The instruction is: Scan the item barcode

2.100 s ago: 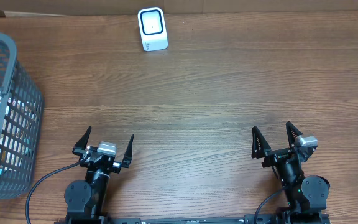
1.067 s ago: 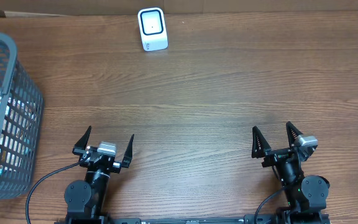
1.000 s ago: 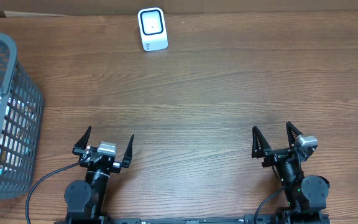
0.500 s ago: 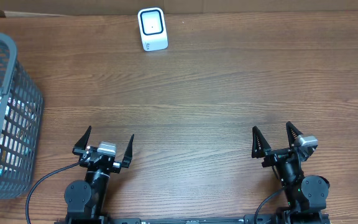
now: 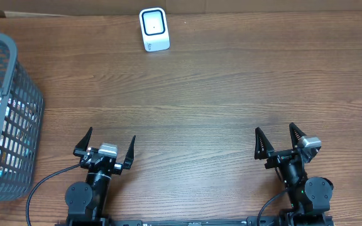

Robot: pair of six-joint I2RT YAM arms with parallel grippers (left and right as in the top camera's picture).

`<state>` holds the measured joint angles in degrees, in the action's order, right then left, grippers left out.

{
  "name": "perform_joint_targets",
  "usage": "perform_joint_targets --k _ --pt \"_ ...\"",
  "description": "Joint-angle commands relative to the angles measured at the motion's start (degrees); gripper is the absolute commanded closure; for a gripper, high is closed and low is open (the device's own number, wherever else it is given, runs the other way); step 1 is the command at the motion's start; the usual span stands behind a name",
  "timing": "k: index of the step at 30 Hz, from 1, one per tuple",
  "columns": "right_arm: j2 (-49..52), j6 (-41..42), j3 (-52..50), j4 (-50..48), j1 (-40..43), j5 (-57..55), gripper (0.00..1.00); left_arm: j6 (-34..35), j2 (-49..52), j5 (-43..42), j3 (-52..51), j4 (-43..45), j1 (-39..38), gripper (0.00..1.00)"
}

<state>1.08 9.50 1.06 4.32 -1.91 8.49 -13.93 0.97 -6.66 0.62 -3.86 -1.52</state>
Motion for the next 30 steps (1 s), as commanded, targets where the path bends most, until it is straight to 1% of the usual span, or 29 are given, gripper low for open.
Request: perform_joint_targets --k 1,10,13,30 --pt "0.2 0.5 -0.6 -0.1 0.0 -0.9 0.0 -0.9 -0.5 -0.4 -0.3 0.0 -0.3 0.01" --pt "0.2 0.6 -0.6 -0.1 0.0 -0.9 0.0 -0.9 -0.5 -0.4 -0.3 0.0 -0.3 0.0" --pt "0.2 0.6 -0.6 -0.1 0.0 -0.9 0.0 -2.6 -0.5 0.0 -0.3 0.0 -0.3 0.01" --pt "0.2 0.6 -0.6 -0.1 0.0 -0.9 0.0 -2.6 -0.5 -0.2 -0.3 0.0 -0.3 0.0"
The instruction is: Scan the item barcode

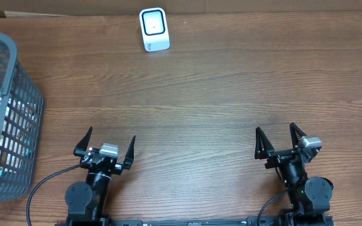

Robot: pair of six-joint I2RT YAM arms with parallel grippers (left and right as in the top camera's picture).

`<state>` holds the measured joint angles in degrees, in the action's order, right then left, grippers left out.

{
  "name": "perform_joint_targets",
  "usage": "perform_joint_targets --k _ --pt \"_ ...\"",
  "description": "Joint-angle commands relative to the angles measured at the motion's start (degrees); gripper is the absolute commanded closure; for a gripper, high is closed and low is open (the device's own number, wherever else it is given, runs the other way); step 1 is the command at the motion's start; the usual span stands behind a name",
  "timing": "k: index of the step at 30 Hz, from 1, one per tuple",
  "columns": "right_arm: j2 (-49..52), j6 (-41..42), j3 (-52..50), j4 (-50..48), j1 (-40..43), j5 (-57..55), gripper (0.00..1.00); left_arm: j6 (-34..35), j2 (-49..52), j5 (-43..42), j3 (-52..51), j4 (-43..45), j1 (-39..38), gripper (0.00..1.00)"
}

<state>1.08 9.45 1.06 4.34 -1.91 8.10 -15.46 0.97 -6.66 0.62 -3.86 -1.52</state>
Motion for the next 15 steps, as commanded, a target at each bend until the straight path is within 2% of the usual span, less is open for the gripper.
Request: perform_joint_targets --k 1,7,15 --pt "0.2 0.6 -0.6 -0.2 0.0 -0.5 0.0 -1.0 -0.5 -0.2 -0.3 0.0 -0.3 0.01" --pt "0.2 0.6 -0.6 -0.2 0.0 -0.5 0.0 -0.7 -0.5 -0.2 -0.3 0.1 -0.3 0.01" --pt "0.2 0.6 -0.6 -0.2 0.0 -0.5 0.0 4.1 -0.5 -0.2 -0.1 0.0 -0.3 0.0"
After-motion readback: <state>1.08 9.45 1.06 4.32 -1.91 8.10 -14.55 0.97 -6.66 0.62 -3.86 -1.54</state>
